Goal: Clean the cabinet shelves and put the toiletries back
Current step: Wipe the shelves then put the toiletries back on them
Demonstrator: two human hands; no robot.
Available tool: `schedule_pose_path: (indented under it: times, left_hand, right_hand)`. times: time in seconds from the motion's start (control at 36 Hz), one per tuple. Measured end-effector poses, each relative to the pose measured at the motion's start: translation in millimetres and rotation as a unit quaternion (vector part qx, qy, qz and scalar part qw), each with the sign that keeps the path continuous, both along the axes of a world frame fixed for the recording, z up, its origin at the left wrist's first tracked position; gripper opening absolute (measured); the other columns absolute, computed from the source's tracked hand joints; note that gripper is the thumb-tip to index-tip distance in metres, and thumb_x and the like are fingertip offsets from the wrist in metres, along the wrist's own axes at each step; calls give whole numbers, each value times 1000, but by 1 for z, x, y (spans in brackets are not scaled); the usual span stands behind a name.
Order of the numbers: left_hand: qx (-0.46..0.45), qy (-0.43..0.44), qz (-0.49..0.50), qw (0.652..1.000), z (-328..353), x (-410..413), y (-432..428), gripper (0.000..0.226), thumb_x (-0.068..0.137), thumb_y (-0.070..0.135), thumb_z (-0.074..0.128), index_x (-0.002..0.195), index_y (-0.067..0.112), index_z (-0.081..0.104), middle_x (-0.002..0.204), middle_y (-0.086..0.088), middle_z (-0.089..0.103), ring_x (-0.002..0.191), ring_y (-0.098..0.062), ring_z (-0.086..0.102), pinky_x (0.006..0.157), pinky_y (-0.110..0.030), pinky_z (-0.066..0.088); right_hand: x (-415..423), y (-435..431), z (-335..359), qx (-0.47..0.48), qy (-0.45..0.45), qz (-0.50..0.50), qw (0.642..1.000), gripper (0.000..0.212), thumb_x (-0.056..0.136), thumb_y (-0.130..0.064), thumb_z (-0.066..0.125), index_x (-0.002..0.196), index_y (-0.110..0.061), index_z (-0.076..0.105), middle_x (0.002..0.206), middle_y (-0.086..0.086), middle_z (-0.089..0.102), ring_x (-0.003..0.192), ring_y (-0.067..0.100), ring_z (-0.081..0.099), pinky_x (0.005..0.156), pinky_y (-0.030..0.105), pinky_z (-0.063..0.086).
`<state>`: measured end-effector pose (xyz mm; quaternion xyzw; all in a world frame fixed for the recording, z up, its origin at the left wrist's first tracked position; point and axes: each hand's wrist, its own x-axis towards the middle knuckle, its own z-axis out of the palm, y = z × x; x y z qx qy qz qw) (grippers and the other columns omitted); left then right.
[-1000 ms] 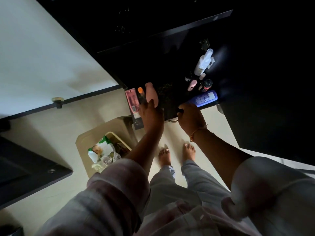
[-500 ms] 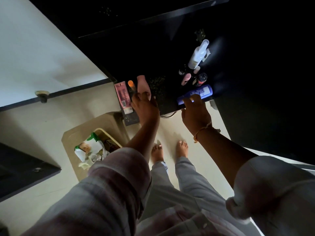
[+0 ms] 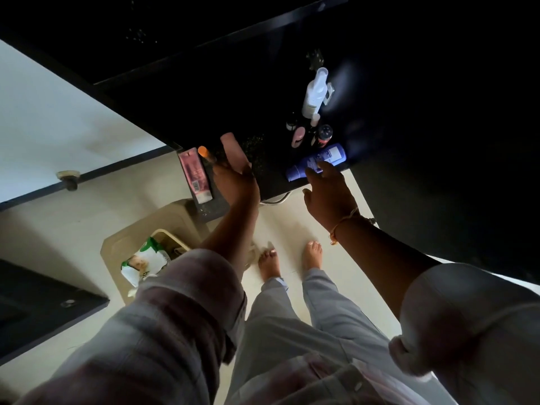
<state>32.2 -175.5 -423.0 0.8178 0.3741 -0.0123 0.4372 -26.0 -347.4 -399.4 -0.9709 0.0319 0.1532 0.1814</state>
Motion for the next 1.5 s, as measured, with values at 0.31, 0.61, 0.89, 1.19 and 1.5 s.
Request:
schedule_pose_path:
  times: [0.31, 0.61, 0.89, 1.19, 1.5]
  left_hand:
    - [-137, -17, 19, 990, -4, 14, -54, 19, 81, 11, 72, 98, 10, 65, 100, -5, 72, 95, -18, 69, 88, -35, 55]
    - [-153, -17, -14, 988, -10, 18, -61, 22, 81, 7, 70, 99, 15, 60, 97, -2, 69, 93, -19, 68, 87, -39, 56]
    - [-82, 18, -103, 991, 0, 19, -59, 24, 80, 13, 66, 103, 13, 70, 99, -3, 73, 93, -20, 68, 82, -35, 55]
    - [-14, -69, -119, 990, 26, -34, -13, 8, 83, 23, 69, 88, 22, 63, 90, -3, 69, 81, -14, 64, 72, -28, 52]
    - [89, -21, -25, 996, 27, -60, 84, 26, 81, 18, 72, 103, 12, 58, 103, -4, 54, 94, -21, 52, 80, -30, 43]
  right_hand:
    - [-1, -7, 2, 10, 13, 19, 1000, 48, 91, -18, 60, 136, -12, 47, 149, 17, 31, 121, 37, 49, 98, 41, 45]
    - [3, -10, 5, 9, 18, 36, 999, 49, 93, -19, 57, 139, -13, 42, 151, 15, 27, 124, 34, 48, 96, 38, 46]
    - [2, -10, 4, 15, 18, 25, 999, 52, 93, -19, 58, 141, -12, 41, 152, 17, 26, 126, 36, 48, 97, 40, 45]
    - [3, 12, 17, 46, -63, 25, 997, 27, 87, -13, 62, 111, -2, 59, 127, 24, 49, 108, 43, 56, 83, 45, 51]
    - [61, 107, 34, 142, -80, 115, 980, 47, 89, -21, 62, 134, -9, 54, 135, 20, 50, 122, 41, 49, 99, 46, 45]
